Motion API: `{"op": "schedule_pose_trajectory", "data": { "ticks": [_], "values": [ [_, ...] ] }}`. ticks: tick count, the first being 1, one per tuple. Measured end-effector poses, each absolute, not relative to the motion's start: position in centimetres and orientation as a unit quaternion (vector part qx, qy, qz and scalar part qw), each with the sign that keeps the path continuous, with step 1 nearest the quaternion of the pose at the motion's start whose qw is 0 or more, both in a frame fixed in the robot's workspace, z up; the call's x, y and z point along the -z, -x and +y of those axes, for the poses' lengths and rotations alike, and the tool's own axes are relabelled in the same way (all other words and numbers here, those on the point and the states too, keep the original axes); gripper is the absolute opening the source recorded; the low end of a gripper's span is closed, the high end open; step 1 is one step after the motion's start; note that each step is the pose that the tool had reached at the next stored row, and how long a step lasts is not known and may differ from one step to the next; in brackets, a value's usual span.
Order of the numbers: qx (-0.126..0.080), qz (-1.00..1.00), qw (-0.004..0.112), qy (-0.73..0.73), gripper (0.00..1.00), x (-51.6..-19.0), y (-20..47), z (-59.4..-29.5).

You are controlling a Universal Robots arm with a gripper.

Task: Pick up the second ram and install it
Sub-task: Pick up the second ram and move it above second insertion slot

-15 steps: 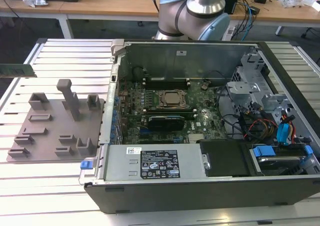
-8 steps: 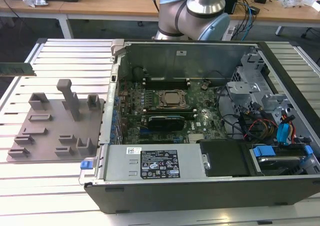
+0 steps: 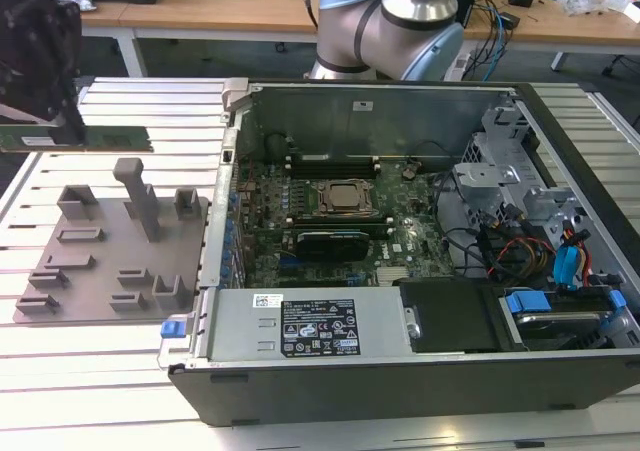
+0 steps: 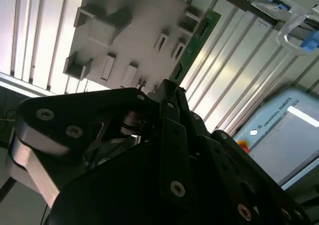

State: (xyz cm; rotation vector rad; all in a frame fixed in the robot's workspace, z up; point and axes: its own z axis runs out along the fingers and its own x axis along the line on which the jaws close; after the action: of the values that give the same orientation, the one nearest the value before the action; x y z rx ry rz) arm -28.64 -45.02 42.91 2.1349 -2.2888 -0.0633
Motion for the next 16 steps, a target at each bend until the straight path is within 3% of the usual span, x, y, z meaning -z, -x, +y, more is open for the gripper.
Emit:
{"op": "schedule_pose_trajectory", "data": {
  "ticks": [16],
  "values": [
    [0.021, -0.731, 0.006, -0.682, 0.14, -42.9, 19.1, -45.0]
  ]
}}
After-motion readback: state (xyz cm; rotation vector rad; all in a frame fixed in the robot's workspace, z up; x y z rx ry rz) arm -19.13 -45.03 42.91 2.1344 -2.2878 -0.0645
